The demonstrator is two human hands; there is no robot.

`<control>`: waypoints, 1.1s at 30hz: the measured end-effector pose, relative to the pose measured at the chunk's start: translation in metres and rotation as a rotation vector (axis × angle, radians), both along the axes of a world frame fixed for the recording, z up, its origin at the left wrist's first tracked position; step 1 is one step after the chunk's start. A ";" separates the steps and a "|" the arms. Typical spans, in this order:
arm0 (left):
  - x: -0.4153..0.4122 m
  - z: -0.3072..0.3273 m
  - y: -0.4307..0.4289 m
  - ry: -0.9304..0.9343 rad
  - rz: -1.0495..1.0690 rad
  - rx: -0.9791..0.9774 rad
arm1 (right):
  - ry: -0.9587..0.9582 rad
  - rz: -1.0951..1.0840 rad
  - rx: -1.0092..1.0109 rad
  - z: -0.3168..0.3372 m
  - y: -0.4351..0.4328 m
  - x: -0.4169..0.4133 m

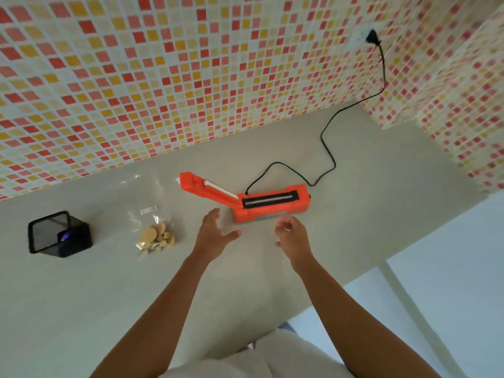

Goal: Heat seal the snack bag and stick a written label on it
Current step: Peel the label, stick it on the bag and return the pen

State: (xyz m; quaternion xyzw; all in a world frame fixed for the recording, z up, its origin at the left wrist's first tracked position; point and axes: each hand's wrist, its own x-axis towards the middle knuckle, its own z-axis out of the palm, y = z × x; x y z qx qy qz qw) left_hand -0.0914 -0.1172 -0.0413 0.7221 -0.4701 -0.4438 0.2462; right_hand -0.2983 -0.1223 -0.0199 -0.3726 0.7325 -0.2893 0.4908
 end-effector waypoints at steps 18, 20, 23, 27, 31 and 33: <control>-0.044 -0.011 -0.052 0.100 0.256 -0.105 | -0.025 0.277 -0.054 -0.020 -0.120 -0.086; -0.037 -0.008 -0.062 0.077 0.275 -0.090 | -0.056 0.323 -0.060 -0.017 -0.132 -0.079; -0.025 0.001 -0.079 0.027 0.289 -0.088 | -0.045 0.342 -0.077 -0.017 -0.151 -0.070; -0.017 0.007 -0.101 -0.031 0.298 -0.059 | -0.027 0.381 -0.084 -0.018 -0.174 -0.055; -0.016 0.007 -0.108 -0.055 0.297 -0.013 | -0.033 0.396 -0.057 -0.030 -0.184 -0.052; -0.013 0.004 -0.106 -0.037 0.297 0.013 | -0.063 0.394 -0.043 -0.026 -0.182 -0.050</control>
